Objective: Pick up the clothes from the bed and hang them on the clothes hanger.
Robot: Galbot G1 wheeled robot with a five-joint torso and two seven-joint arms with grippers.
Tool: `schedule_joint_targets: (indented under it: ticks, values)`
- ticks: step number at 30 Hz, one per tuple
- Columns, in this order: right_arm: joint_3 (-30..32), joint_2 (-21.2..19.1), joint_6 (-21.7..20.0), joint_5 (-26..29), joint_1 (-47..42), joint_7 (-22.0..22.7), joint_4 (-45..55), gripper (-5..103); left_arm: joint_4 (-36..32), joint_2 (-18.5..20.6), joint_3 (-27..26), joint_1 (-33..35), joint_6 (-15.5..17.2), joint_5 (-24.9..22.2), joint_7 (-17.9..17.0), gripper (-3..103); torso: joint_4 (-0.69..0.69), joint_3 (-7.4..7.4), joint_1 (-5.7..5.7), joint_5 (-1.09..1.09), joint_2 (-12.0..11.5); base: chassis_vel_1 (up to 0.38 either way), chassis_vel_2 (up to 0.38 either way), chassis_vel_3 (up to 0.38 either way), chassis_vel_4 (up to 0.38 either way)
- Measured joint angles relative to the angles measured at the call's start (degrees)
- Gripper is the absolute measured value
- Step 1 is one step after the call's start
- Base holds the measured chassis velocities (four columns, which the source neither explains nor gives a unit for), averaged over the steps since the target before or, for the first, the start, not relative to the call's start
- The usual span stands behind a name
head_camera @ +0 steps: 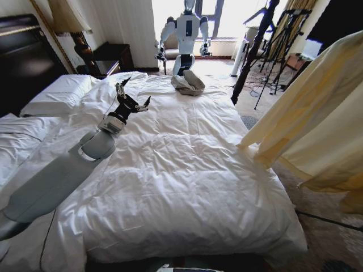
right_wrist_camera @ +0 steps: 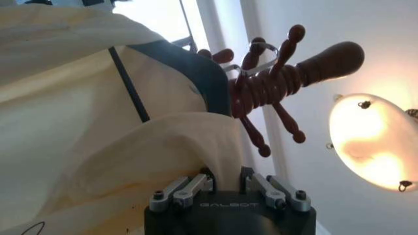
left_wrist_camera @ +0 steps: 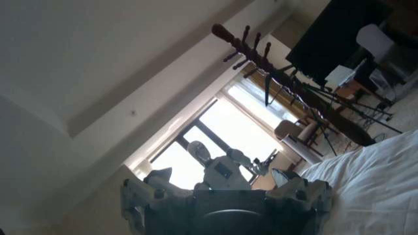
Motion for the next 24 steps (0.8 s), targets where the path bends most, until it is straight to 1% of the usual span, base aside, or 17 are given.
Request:
schedule_joint_targets:
  ticks: [1, 4, 5, 8, 9, 12, 24]
  values:
    - [0.0, 0.0, 0.0, 0.0, 0.0, 0.0, 0.0, 17, 0.0, 0.0, 0.0, 0.0, 0.0, 0.0, 0.0, 100, 0.0, 0.0, 0.0, 0.0, 0.0, 0.0, 0.0, 0.0, 0.0]
    - [2.1, 2.4, -0.5, -0.1, -2.7, 0.4, -1.9, 17, -0.1, 0.0, -0.1, 0.3, 0.0, 0.0, 0.0, 100, 0.0, 0.0, 0.0, -0.01, 0.0, 0.0, 0.0, 0.0, 0.0]
    - [2.1, 2.4, -0.5, -0.1, -2.7, 0.4, -1.9, 17, -0.1, 0.0, -0.1, 0.3, 0.0, 0.0, 0.0, 100, 0.0, 0.0, 0.0, -0.01, 0.0, 0.0, 0.0, 0.0, 0.0]
    - [3.7, 5.0, -1.1, -0.7, -4.1, 0.3, -4.0, 17, -0.1, 0.1, -0.3, 0.5, 0.0, 0.0, 0.0, 100, 0.0, 0.0, 0.0, -0.01, 0.0, 0.0, 0.0, 0.0, 0.0]
    - [3.7, 5.0, -1.1, -0.7, -4.1, 0.3, -4.0, 17, -0.1, 0.1, -0.3, 0.5, 0.0, 0.0, 0.0, 100, 0.0, 0.0, 0.0, -0.01, 0.0, 0.0, 0.0, 0.0, 0.0]
    - [3.4, 7.1, -1.8, -1.4, -4.7, 0.2, -5.0, 17, -0.2, 0.0, -0.3, 1.0, 0.0, 0.1, -0.1, 100, 0.01, 0.0, 0.0, 0.0, 0.0, 0.0, 0.0, 0.0, 0.0]
    - [0.3, 7.9, -1.6, -2.9, -4.6, 0.1, -5.3, 17, 0.3, -0.4, -0.5, 1.4, -0.5, 0.3, -0.3, 100, -0.01, 0.0, 0.0, -0.01, 0.0, 0.0, 0.0, 0.0, 0.0]
